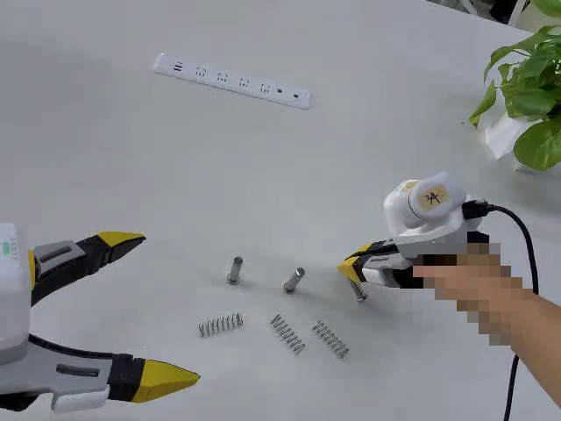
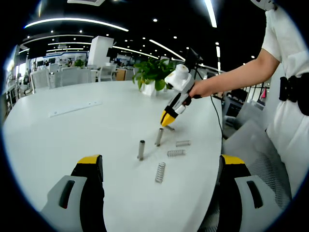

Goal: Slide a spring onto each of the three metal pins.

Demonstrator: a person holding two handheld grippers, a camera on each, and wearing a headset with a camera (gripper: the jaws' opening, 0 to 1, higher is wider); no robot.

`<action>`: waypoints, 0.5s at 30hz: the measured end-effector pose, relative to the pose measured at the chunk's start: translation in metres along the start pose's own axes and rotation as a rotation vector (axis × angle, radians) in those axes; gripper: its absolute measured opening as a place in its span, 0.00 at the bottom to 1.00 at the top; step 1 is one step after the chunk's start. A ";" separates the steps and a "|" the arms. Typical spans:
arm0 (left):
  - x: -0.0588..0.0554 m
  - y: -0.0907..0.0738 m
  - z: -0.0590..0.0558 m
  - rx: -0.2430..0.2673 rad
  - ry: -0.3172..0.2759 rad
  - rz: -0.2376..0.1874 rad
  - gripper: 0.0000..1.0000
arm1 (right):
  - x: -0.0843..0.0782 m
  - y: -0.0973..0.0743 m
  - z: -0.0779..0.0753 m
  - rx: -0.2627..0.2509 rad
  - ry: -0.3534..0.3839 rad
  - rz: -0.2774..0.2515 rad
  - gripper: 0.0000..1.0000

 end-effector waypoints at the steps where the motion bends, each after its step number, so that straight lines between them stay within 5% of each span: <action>1: 0.000 0.000 0.000 -0.001 0.000 0.001 0.99 | 0.000 -0.001 0.000 -0.003 0.000 -0.004 0.04; 15: 0.002 0.000 -0.004 -0.008 0.011 -0.002 0.99 | -0.007 -0.014 0.005 -0.015 0.005 -0.038 0.04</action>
Point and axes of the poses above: the centre of the closed fingertips' face, and the gripper's own axes: y roughly forward along the fingers, z roughly to its left, x roughly out of its top, the point moved 1 cm from there along -y, roughly backward along the fingers, and after that the axes turned 15 degrees about z, right-handed, at the moved point
